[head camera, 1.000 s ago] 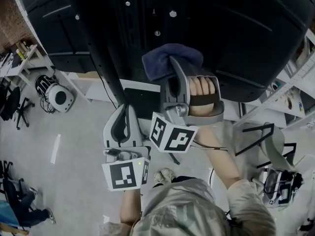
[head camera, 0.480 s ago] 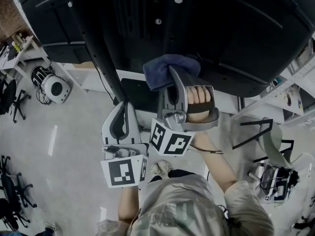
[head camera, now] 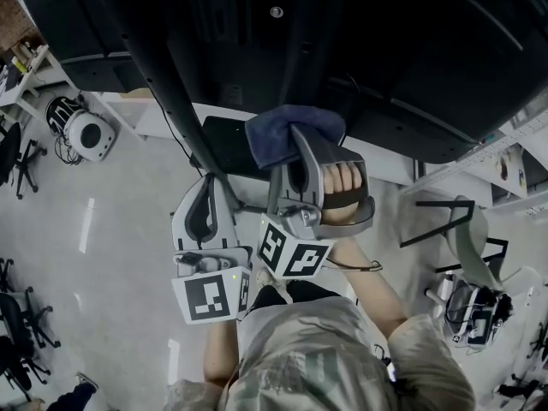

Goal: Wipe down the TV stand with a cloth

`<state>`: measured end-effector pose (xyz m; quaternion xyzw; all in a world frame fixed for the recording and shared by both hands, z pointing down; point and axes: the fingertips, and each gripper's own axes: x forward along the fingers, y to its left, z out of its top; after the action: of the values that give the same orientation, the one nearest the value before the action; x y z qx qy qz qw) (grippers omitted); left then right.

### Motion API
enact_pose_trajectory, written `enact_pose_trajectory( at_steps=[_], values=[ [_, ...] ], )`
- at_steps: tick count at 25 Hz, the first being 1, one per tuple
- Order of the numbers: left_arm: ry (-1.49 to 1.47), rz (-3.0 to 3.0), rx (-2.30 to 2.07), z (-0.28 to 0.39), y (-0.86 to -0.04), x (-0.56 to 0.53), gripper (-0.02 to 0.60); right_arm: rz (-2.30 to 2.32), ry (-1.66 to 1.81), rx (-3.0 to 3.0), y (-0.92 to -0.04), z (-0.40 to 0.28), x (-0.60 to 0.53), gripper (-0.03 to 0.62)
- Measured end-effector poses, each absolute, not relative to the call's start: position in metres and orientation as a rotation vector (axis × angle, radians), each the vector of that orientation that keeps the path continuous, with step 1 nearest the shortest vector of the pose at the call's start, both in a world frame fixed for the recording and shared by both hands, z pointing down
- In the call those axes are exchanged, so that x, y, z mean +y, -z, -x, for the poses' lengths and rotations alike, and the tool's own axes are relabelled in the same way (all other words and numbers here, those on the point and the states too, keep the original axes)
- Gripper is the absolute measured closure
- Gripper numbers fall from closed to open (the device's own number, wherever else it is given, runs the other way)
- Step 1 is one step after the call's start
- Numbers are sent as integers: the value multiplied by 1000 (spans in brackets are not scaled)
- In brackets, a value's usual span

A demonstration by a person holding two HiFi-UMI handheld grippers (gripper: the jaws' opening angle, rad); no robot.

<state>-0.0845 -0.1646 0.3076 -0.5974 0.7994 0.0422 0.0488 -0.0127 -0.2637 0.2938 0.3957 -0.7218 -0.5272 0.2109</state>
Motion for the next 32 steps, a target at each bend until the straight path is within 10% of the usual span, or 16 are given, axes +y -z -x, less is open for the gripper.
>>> enact_pose_trajectory(
  at_steps=[32],
  values=[
    [-30, 1832, 2599, 127, -579, -190, 566, -735, 1209, -1991, -674, 23, -248, 536]
  ],
)
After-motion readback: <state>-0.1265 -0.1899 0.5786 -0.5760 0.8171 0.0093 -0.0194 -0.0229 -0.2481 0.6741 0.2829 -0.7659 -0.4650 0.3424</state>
